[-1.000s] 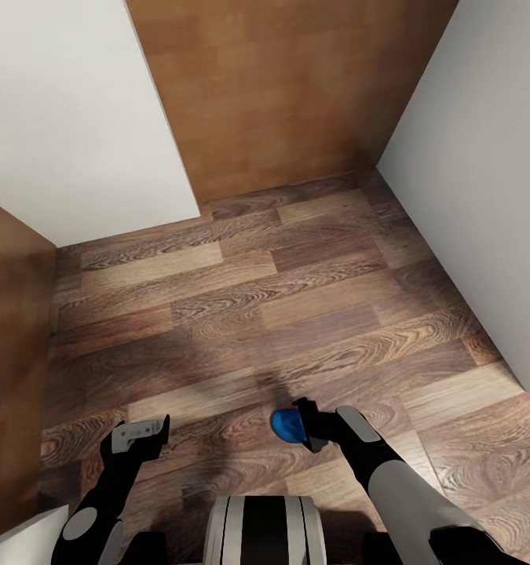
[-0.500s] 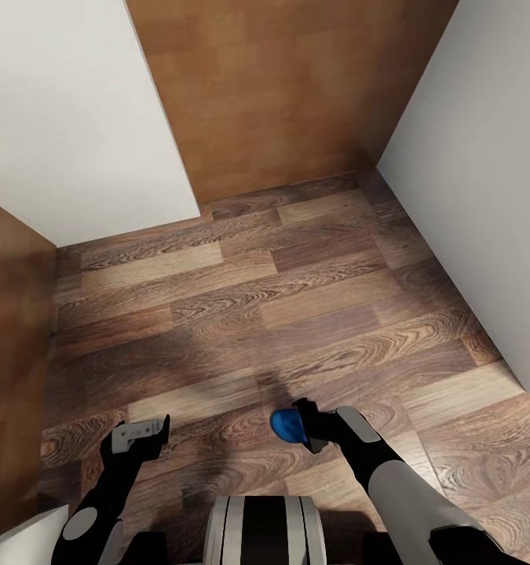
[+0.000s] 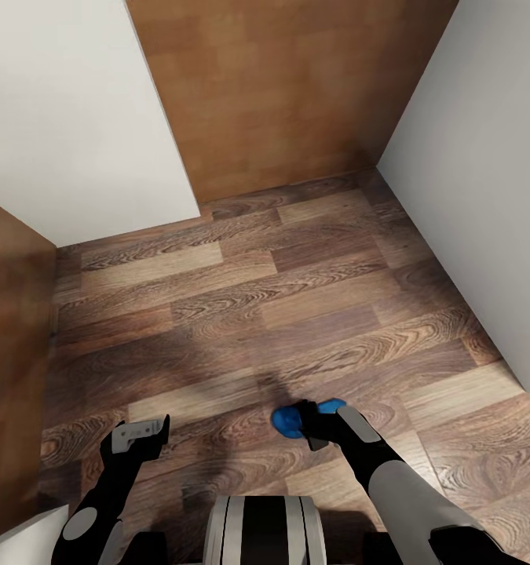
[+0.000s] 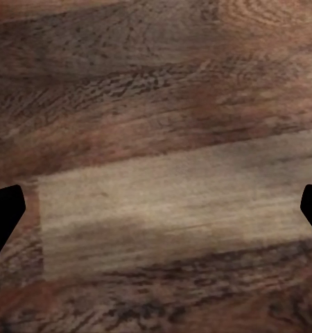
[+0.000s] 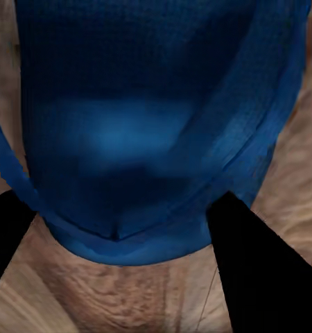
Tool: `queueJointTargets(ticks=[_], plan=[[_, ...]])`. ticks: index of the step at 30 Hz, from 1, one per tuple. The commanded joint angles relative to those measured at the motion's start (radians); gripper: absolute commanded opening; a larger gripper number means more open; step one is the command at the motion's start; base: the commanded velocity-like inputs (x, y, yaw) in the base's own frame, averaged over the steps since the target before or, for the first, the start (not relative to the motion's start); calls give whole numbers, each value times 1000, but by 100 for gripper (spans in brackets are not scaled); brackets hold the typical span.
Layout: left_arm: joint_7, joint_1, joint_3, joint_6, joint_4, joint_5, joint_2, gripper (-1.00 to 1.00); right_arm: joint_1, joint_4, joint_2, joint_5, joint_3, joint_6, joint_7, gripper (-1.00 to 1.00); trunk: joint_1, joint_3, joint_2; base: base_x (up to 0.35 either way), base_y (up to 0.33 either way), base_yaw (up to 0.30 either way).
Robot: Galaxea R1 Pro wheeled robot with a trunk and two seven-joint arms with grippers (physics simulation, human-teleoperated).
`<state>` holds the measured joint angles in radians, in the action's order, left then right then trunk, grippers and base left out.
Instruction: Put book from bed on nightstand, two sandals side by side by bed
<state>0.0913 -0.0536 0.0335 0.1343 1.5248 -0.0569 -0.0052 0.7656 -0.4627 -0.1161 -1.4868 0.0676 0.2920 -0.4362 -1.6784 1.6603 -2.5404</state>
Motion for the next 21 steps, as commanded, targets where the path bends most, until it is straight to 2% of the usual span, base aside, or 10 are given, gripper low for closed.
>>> queueJointTargets(ticks=[1, 21], plan=[[2, 0, 0, 5, 2, -6, 0, 100, 1, -2, 1, -1, 3, -1, -6, -100, 0, 1, 0, 0, 0, 0], [2, 0, 0, -1, 2, -6, 0, 100, 1, -2, 1, -1, 3, -1, -4, -100, 0, 1, 0, 0, 0, 0]])
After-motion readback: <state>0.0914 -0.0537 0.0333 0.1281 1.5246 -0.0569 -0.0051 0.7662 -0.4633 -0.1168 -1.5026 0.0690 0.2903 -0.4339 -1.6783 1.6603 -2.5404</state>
